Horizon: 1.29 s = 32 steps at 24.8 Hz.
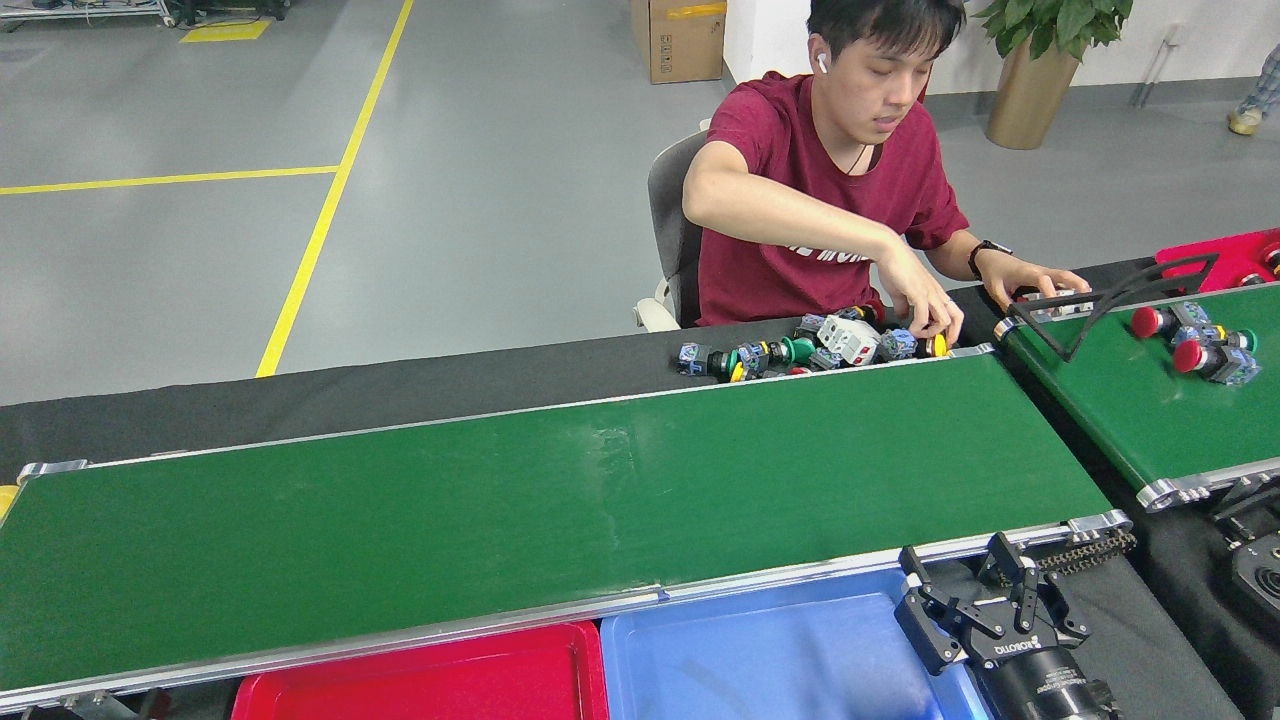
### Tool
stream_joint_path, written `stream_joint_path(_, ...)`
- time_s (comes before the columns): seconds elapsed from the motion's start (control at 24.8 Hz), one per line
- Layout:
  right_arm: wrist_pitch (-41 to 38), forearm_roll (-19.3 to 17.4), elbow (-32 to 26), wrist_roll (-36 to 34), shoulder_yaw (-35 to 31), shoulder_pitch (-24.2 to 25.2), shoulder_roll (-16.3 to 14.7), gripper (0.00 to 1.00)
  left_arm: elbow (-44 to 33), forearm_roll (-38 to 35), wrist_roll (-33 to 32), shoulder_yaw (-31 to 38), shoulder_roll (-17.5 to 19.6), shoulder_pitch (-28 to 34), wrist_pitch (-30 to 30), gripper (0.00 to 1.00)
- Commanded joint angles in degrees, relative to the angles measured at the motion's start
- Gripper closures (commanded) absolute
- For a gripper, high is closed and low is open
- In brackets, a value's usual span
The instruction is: Pick switch part from conveyor to tray
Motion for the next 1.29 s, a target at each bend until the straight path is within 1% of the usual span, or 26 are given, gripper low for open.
stream_joint_path(0.0,0.0,0.1,-0.7,-0.5,-0.4,-0.2,-0.1,0.01,-0.8,-0.2,0.6,0.2,0.0,-0.4,0.1,0.00)
stream_joint_path(0.4,0.0,0.1,-0.7,-0.5,-0.4,-0.2,-0.2,0.01,0.6,0.1,1.8,0.7,-0.1,-0.6,0.1,0.00)
stream_joint_path(0.44,0.0,0.1,-0.7,-0.5,-0.4,-0.2,-0.1,0.01,0.5,0.1,2.8,0.8,-0.1,-0.6,0.1,0.00)
stream_joint_path(0.56,0.0,0.1,-0.7,-0.5,-0.4,-0.2,-0.2,0.01,1.2,0.0,9.2,0.7,0.0,-0.7,0.1,0.00)
stream_joint_path(0.6,0.1,0.1,-0.7,-0.5,-0.4,-0.2,-0.2,0.01,1.4,-0.2,10.2,0.7,0.0,-0.7,0.1,0.00)
stream_joint_path(0.85,0.0,0.1,-0.7,-0.5,-0.4,-0.2,-0.1,0.01,2.0,-0.3,9.5,0.4,0.2,-0.4,0.2,0.00)
stream_joint_path(1.01,0.0,0.1,-0.7,-0.5,-0.4,-0.2,-0.2,0.01,2.4,-0.4,6.8,0.4,0.2,-0.5,0.3,0.00)
stream_joint_path(1.13,0.1,0.1,-0.7,-0.5,-0.4,-0.2,-0.1,0.01,2.5,-0.3,6.8,0.2,0.7,-0.6,2.7,0.00)
stream_joint_path(1.25,0.1,0.1,-0.7,-0.5,-0.4,-0.2,-0.1,0.01,2.9,-0.3,6.8,0.0,0.7,-0.7,3.2,0.00)
